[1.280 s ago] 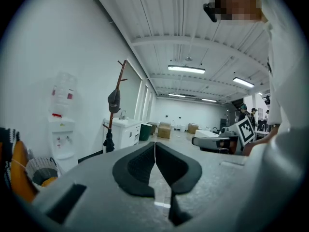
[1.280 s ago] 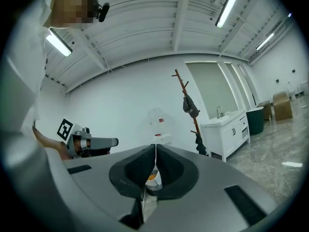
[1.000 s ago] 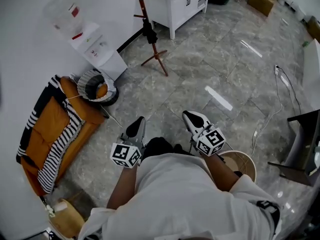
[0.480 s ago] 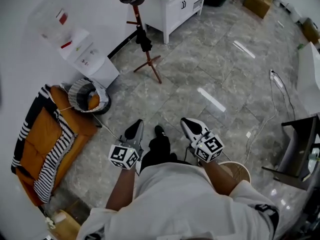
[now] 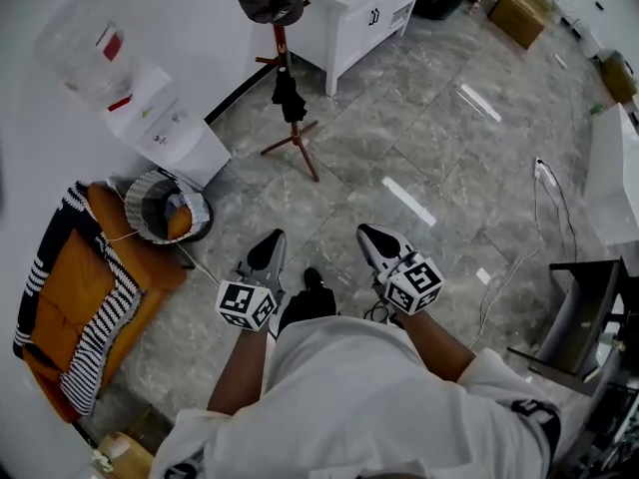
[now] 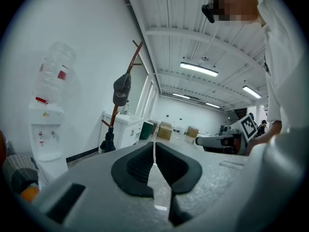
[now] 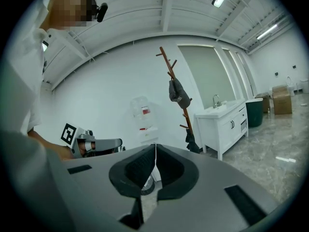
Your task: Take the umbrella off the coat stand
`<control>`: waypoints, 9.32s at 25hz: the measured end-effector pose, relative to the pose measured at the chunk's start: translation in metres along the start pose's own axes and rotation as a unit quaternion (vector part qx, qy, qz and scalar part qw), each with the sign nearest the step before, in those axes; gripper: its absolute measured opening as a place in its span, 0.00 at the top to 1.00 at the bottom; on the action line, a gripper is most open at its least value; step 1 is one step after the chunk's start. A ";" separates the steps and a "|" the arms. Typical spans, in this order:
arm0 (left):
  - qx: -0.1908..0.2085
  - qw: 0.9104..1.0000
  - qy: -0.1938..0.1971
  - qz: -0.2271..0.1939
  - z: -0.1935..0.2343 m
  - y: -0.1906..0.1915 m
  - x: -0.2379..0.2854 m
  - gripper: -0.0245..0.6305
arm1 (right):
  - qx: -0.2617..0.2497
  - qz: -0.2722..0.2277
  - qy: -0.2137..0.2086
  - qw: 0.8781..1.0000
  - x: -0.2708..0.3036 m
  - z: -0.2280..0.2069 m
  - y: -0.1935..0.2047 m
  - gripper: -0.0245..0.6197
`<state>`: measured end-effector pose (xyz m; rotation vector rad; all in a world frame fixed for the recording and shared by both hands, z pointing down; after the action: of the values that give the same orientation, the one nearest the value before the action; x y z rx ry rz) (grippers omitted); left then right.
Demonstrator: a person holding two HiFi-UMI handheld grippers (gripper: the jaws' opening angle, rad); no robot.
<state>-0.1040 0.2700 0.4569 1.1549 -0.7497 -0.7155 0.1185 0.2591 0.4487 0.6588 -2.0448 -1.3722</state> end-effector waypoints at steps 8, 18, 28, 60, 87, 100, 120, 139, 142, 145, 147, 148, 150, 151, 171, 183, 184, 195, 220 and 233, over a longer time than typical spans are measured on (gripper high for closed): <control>0.000 1.000 0.018 0.002 0.056 -0.015 0.064 0.93 | -0.009 -0.012 0.004 1.000 0.071 -0.034 -0.032 0.94; 0.004 1.000 0.018 0.004 0.080 -0.026 0.143 0.93 | -0.011 -0.014 -0.016 1.000 0.123 -0.096 -0.055 0.94; -0.006 0.999 -0.035 0.000 0.116 -0.049 0.232 0.93 | -0.028 -0.021 -0.078 0.996 0.205 -0.181 -0.109 0.94; -0.007 0.993 -0.086 0.081 0.318 -0.021 0.416 0.65 | 0.000 0.002 -0.028 1.000 0.343 -0.255 -0.137 0.94; -0.007 0.984 -0.105 0.142 0.351 0.025 0.489 0.64 | 0.008 0.030 0.017 0.999 0.308 -0.289 -0.124 0.94; -0.023 0.990 -0.087 0.111 0.335 -0.005 0.469 0.64 | 0.015 0.022 0.009 1.000 0.316 -0.284 -0.127 0.94; -0.035 0.993 -0.052 0.103 0.304 -0.044 0.438 0.64 | 0.020 0.006 0.009 1.000 0.318 -0.284 -0.132 0.94; -0.020 0.997 -0.046 0.064 0.273 -0.078 0.408 0.64 | 0.026 -0.002 -0.003 1.000 0.312 -0.274 -0.131 0.94; -0.020 0.997 -0.044 0.063 0.270 -0.080 0.404 0.64 | 0.026 -0.002 -0.005 1.000 0.312 -0.272 -0.131 0.94; -0.018 0.997 -0.045 0.065 0.267 -0.080 0.399 0.64 | 0.026 -0.004 -0.008 1.000 0.312 -0.270 -0.131 0.94; -0.017 0.997 -0.045 0.066 0.265 -0.080 0.395 0.64 | 0.026 -0.004 -0.009 1.000 0.311 -0.269 -0.131 0.94; -0.016 0.997 -0.045 0.067 0.264 -0.080 0.394 0.64 | 0.026 -0.005 -0.009 1.000 0.311 -0.269 -0.131 0.94; -0.013 0.997 -0.043 0.068 0.261 -0.080 0.390 0.64 | 0.026 -0.006 -0.009 1.000 0.311 -0.269 -0.131 0.94; -0.011 0.997 -0.042 0.070 0.259 -0.079 0.389 0.64 | 0.026 -0.006 -0.009 1.000 0.311 -0.268 -0.131 0.94; 0.012 0.997 -0.016 0.075 0.229 -0.083 0.349 0.64 | 0.027 0.003 -0.014 1.000 0.315 -0.267 -0.125 0.94; 0.005 0.997 -0.040 0.068 0.233 -0.076 0.309 0.64 | 0.012 0.009 0.004 1.000 0.307 -0.274 -0.121 0.94; 0.004 0.997 -0.043 0.069 0.234 -0.075 0.307 0.64 | 0.012 0.011 0.006 1.000 0.307 -0.275 -0.120 0.94; -0.007 0.996 -0.046 0.075 0.228 -0.053 0.290 0.64 | -0.036 0.023 0.036 0.998 0.291 -0.277 -0.111 0.94; -0.018 0.996 -0.044 0.071 0.218 -0.044 0.271 0.64 | -0.039 0.028 0.037 0.998 0.276 -0.263 -0.096 0.94; -0.024 0.996 -0.024 0.080 0.211 -0.039 0.280 0.64 | -0.036 0.028 0.043 0.998 0.272 -0.266 -0.095 0.94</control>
<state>-0.1238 -0.0784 0.5083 1.0242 -0.8513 -0.6250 0.1206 -0.1309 0.4920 0.6139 -1.9222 -1.3562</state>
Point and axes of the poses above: the fingertips, and each gripper's own axes: x forward along the fingers, z to its left, y out of its underside, the point moved 5 cm from there along -x, backward along the fingers, and after that the axes turned 2 degrees about x, right-handed, at the moved point
